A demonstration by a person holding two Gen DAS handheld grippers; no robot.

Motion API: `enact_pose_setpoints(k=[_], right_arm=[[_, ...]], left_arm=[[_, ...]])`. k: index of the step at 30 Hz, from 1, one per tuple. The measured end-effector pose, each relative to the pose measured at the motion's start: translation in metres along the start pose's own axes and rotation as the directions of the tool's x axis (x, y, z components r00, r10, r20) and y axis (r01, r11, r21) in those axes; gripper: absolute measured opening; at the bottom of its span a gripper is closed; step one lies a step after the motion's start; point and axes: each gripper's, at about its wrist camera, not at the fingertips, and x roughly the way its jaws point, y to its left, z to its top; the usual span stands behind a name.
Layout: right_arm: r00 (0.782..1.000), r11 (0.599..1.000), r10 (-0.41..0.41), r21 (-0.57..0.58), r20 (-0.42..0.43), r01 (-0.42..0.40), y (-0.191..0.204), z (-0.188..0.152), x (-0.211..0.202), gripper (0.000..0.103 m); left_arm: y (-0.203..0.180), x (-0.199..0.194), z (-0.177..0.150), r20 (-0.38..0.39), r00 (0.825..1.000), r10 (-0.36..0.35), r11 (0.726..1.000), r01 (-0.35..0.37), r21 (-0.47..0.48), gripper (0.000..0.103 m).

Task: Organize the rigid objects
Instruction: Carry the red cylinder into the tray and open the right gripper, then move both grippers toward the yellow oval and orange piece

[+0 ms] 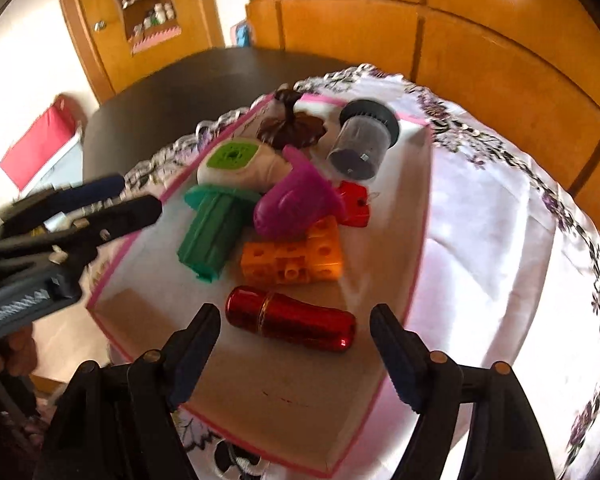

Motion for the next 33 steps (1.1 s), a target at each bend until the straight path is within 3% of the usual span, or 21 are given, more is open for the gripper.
enact_pose_setpoints(k=[12,24,28,33], right_arm=[[0.991,0.976,-0.074,0.212,0.111,0.049,-0.047,-0.008,-0.049,0.081],[0.976,0.962,-0.162,0.245,0.143,0.123,-0.069,-0.021,-0.083,0.081],[0.966,0.941,-0.216,0.294,0.146,0.166,-0.091,-0.029,-0.098,0.081],[0.944,0.886,-0.302,0.404,0.135,0.226,-0.135,-0.044,-0.122,0.081]], left_arm=[[-0.023,-0.009,-0.002,0.018,1.0,-0.022,0.997,0.02,0.071,0.059],[-0.045,-0.016,-0.003,0.023,0.999,-0.043,0.99,0.04,0.132,0.059],[-0.052,-0.017,-0.003,0.021,0.998,-0.055,0.987,0.051,0.152,0.059],[-0.061,-0.019,-0.003,0.021,0.998,-0.065,0.983,0.06,0.175,0.059]])
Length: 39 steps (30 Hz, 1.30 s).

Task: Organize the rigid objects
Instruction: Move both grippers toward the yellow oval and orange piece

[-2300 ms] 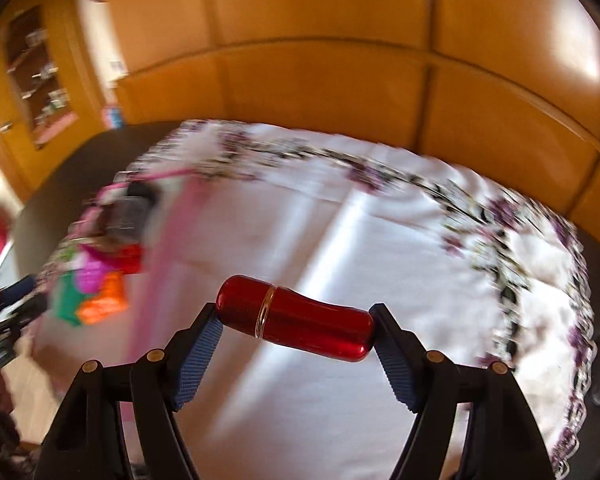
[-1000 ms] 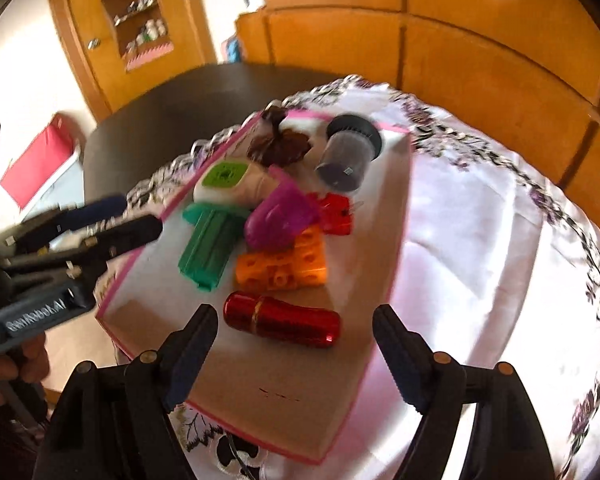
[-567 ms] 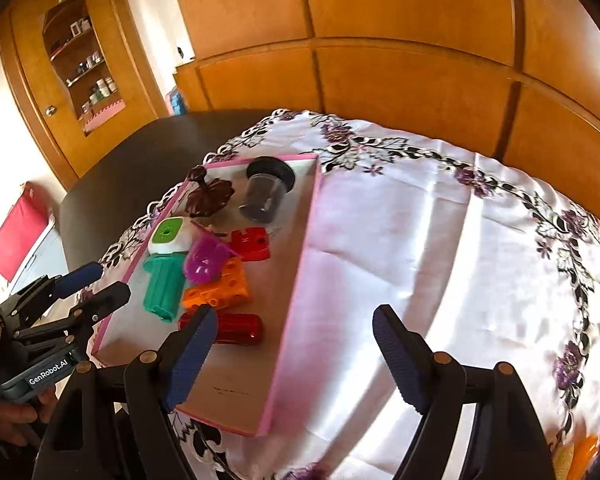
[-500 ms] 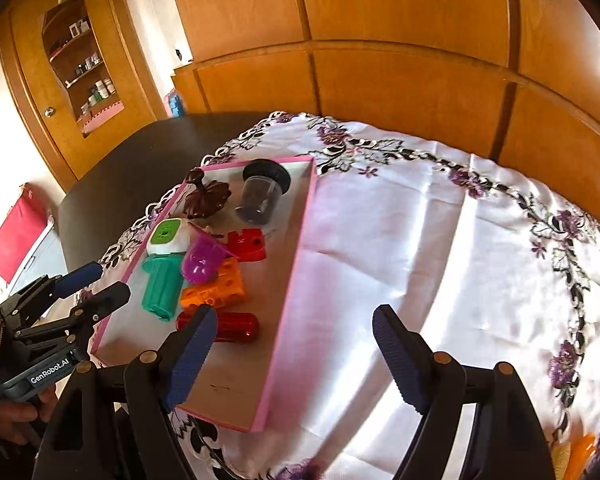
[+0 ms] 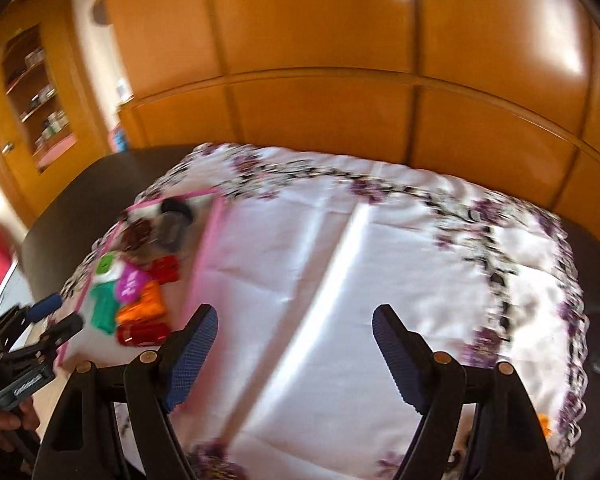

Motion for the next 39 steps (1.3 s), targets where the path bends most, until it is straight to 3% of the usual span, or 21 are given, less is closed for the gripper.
enact_pose_setpoints(k=[4,8,17,21,28,35,39], right_arm=[[0.995,0.991,-0.093,0.104,0.025,0.09,-0.046,0.005,-0.012,0.081],[0.981,0.954,-0.189,0.244,0.047,0.172,-0.096,0.003,-0.026,0.081],[0.925,0.782,-0.377,0.551,0.043,0.293,-0.196,-0.034,-0.042,0.081],[0.932,0.73,-0.361,0.632,0.032,0.261,-0.218,-0.047,-0.04,0.081],[0.932,0.693,-0.356,0.688,0.068,0.215,-0.227,-0.055,-0.049,0.081],[0.925,0.628,-0.366,0.76,0.103,0.164,-0.238,-0.067,-0.062,0.081],[0.928,0.62,-0.357,0.771,0.109,0.148,-0.24,-0.068,-0.062,0.081]], left_arm=[[-0.007,0.0,0.001,-0.003,1.0,-0.007,1.0,0.007,0.019,0.059],[-0.014,0.0,0.003,-0.002,1.0,-0.015,0.999,0.015,0.04,0.059],[-0.041,0.004,0.007,-0.007,0.999,-0.037,0.994,0.037,0.106,0.059],[-0.054,0.008,0.008,-0.017,0.999,-0.043,0.99,0.045,0.137,0.059],[-0.085,0.015,0.012,-0.033,0.996,-0.079,0.976,0.084,0.202,0.059],[-0.135,0.022,0.019,-0.049,0.986,-0.162,0.938,0.169,0.303,0.059],[-0.164,0.032,0.02,-0.08,0.975,-0.207,0.911,0.222,0.347,0.059]])
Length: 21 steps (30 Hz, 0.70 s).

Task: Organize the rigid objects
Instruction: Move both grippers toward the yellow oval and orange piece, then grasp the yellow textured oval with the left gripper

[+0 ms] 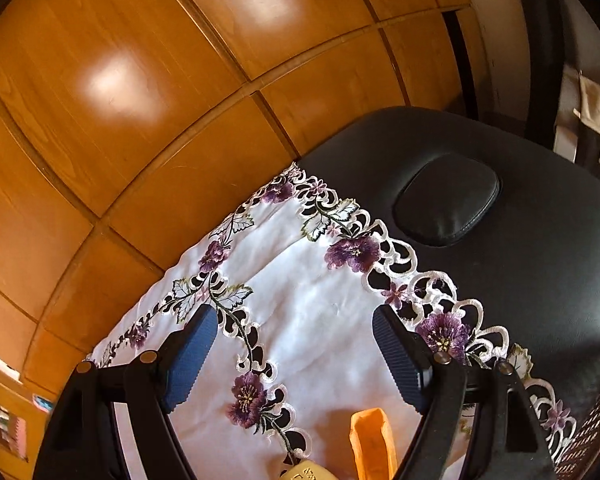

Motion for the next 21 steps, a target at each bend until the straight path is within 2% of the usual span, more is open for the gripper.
enact_pose_setpoints(k=[4,6,8,11,13,15,19,21], right_arm=[[1.0,1.0,0.017,0.009,0.004,-0.018,-0.001,0.0,-0.001,0.081],[1.0,0.999,0.029,0.022,0.01,-0.029,-0.004,0.001,-0.003,0.081],[0.999,0.998,0.038,0.039,0.027,-0.039,-0.008,0.002,-0.008,0.081],[0.996,0.996,0.051,0.071,0.067,-0.056,-0.014,0.004,-0.016,0.081],[0.994,0.993,0.058,0.095,0.089,-0.067,-0.019,0.005,-0.021,0.081],[0.99,0.991,0.064,0.106,0.123,-0.077,-0.022,0.006,-0.028,0.081],[0.982,0.99,0.066,0.109,0.179,-0.087,-0.025,0.007,-0.039,0.081],[0.982,0.99,0.067,0.108,0.178,-0.088,-0.026,0.008,-0.039,0.081]], left_arm=[[-0.028,0.023,0.012,-0.04,0.995,-0.096,0.995,0.098,0.03,0.059],[-0.044,0.033,0.018,-0.063,0.986,-0.156,0.987,0.159,0.036,0.059],[-0.066,0.041,0.022,-0.066,0.976,-0.205,0.974,0.21,0.081,0.06],[-0.102,0.047,0.028,-0.066,0.945,-0.322,0.927,0.328,0.182,0.072],[-0.124,0.05,0.03,-0.084,0.911,-0.403,0.878,0.411,0.244,0.085],[-0.146,0.055,0.033,-0.111,0.882,-0.457,0.826,0.468,0.315,0.087],[-0.179,0.066,0.037,-0.167,0.844,-0.509,0.745,0.529,0.406,0.088],[-0.19,0.072,0.038,-0.19,0.83,-0.524,0.721,0.551,0.42,0.088]])
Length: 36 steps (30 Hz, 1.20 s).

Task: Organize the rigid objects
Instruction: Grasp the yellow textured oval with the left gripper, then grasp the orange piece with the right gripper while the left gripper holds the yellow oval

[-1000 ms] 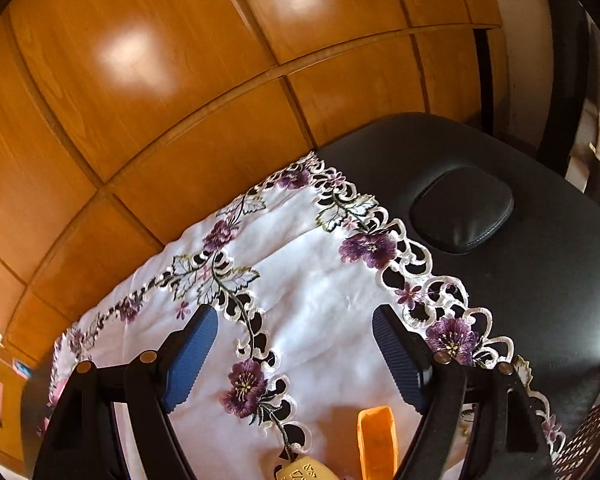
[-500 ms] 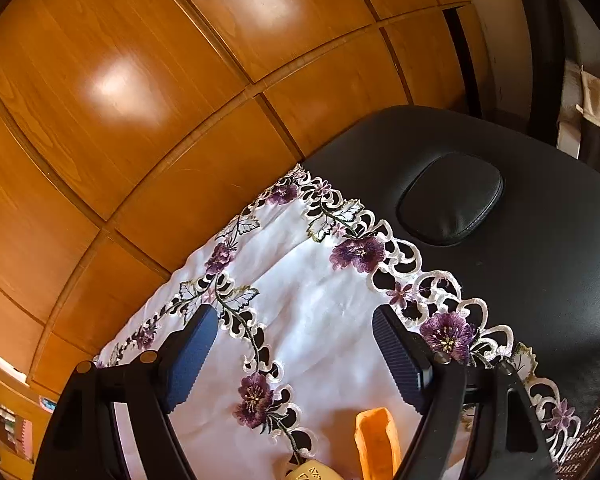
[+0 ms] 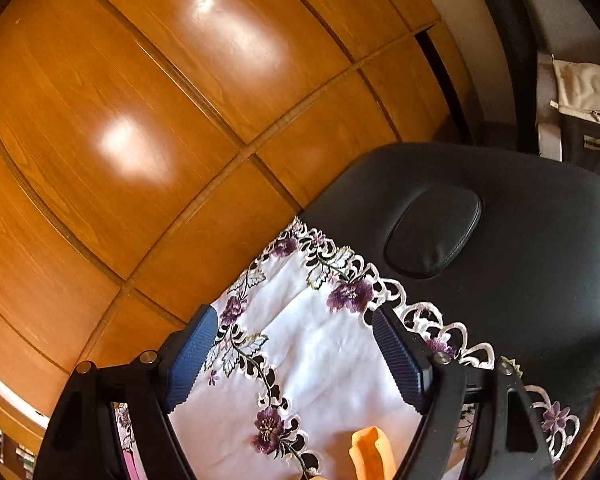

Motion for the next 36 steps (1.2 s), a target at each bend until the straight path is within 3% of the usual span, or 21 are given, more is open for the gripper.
enact_pose_setpoints(k=[5,8,10,15,19,23,27,29,33,36], right_arm=[[0.999,1.0,0.006,0.001,-0.038,-0.006,0.0,-0.001,0.007,0.081],[0.999,1.0,0.004,0.0,-0.048,-0.004,-0.001,-0.002,0.009,0.081],[0.999,1.0,0.0,0.002,-0.053,0.0,-0.001,-0.002,0.01,0.081],[0.997,1.0,-0.01,0.011,-0.08,0.011,-0.004,-0.004,0.016,0.081],[0.988,1.0,-0.015,0.004,-0.156,0.016,-0.003,-0.009,0.028,0.081],[0.963,0.998,-0.036,-0.059,-0.269,0.02,0.007,-0.022,0.048,0.081],[0.926,0.989,-0.091,-0.143,-0.367,0.04,0.019,-0.039,0.066,0.081],[0.91,0.98,-0.117,-0.192,-0.398,0.042,0.026,-0.045,0.07,0.081],[0.855,0.959,-0.146,-0.283,-0.497,-0.001,0.038,-0.055,0.075,0.081],[0.824,0.915,-0.247,-0.402,-0.509,0.026,0.042,-0.056,0.072,0.081]], left_arm=[[-0.002,0.023,0.008,-0.027,0.998,-0.049,0.999,0.049,0.019,0.09],[0.004,0.035,0.009,-0.036,0.998,-0.06,0.998,0.059,-0.024,0.09],[0.005,0.038,0.007,-0.037,0.995,-0.09,0.995,0.088,-0.04,0.077],[0.008,0.026,-0.007,-0.018,0.998,-0.052,0.996,0.051,-0.07,0.076],[0.029,0.002,-0.032,-0.027,0.996,0.085,0.976,-0.088,-0.198,0.076],[0.05,-0.027,-0.066,-0.051,0.97,0.236,0.915,-0.24,-0.323,0.076],[0.067,-0.05,-0.099,-0.054,0.947,0.318,0.861,-0.312,-0.403,0.077],[0.07,-0.055,-0.107,-0.049,0.944,0.326,0.848,-0.315,-0.426,0.077],[0.075,-0.062,-0.119,-0.028,0.945,0.326,0.839,-0.303,-0.452,0.077],[0.073,-0.066,-0.122,-0.016,0.943,0.333,0.84,-0.304,-0.45,0.077]])
